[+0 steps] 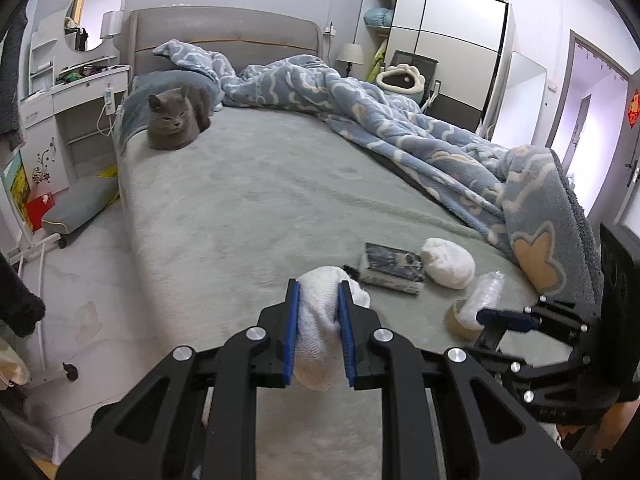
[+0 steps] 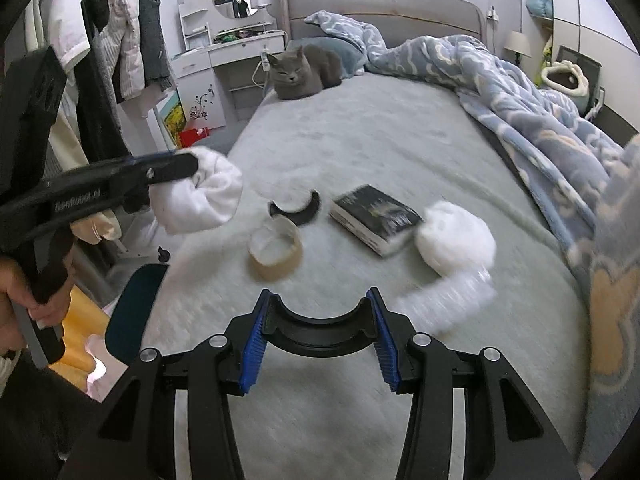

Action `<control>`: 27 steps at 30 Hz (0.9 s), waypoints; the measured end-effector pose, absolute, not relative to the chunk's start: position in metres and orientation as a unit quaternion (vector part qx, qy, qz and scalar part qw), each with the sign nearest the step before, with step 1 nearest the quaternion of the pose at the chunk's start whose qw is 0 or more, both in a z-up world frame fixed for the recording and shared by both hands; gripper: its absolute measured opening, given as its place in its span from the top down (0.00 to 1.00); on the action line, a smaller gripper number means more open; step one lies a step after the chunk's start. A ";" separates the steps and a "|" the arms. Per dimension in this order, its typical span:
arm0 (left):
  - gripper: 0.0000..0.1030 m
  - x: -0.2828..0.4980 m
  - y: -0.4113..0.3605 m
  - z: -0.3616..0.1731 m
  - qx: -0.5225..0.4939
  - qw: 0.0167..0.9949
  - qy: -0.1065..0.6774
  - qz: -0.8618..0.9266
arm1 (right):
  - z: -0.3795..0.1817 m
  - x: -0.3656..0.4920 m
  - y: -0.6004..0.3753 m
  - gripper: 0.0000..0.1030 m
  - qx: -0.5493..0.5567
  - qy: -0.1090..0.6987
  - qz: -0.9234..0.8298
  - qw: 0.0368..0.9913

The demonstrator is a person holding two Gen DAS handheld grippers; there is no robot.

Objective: Collect trash
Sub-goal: 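Lift the tissue ball with the left tool and the black piece with the right tool toward the bin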

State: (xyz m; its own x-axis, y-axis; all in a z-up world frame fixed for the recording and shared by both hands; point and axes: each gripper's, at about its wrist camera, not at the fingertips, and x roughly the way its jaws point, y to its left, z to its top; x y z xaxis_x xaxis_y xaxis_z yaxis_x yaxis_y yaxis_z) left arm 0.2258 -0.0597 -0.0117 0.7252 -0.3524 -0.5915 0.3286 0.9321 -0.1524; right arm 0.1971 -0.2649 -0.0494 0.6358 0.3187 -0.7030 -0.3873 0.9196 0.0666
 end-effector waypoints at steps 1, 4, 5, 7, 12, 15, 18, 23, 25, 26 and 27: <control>0.80 0.225 -0.054 -0.012 -0.019 0.929 0.323 -0.181 | -0.047 0.199 -0.259 0.53 -0.046 0.376 0.197 0.904; 0.80 0.223 -0.039 -0.016 -0.023 0.926 0.333 -0.176 | -0.041 0.204 -0.243 0.53 -0.051 0.367 0.200 0.907; 0.80 0.222 -0.035 -0.018 -0.023 0.925 0.336 -0.174 | -0.039 0.205 -0.240 0.53 -0.053 0.365 0.200 0.908; 0.80 0.220 -0.023 -0.021 -0.021 0.924 0.343 -0.168 | -0.037 0.209 -0.231 0.53 -0.053 0.363 0.201 0.908; 0.80 0.215 0.002 -0.029 -0.018 0.923 0.351 -0.155 | -0.035 0.218 -0.208 0.53 -0.053 0.361 0.207 0.908; 0.80 0.214 0.019 -0.036 -0.018 0.921 0.362 -0.141 | -0.034 0.220 -0.192 0.53 -0.054 0.359 0.215 0.906; 0.80 0.212 0.037 -0.042 -0.020 0.920 0.370 -0.129 | -0.033 0.222 -0.174 0.53 -0.057 0.358 0.225 0.904; 0.80 0.211 0.062 -0.053 -0.026 0.914 0.389 -0.113 | -0.036 0.227 -0.145 0.53 -0.062 0.363 0.244 0.897; 0.80 0.211 0.072 -0.059 -0.028 0.910 0.399 -0.106 | -0.038 0.229 -0.137 0.53 -0.063 0.365 0.248 0.895; 0.80 0.211 0.077 -0.062 -0.029 0.909 0.403 -0.104 | -0.039 0.230 -0.130 0.53 -0.063 0.368 0.252 0.893; 0.80 0.212 0.082 -0.065 -0.030 0.907 0.408 -0.101 | -0.040 0.231 -0.127 0.53 -0.063 0.369 0.255 0.892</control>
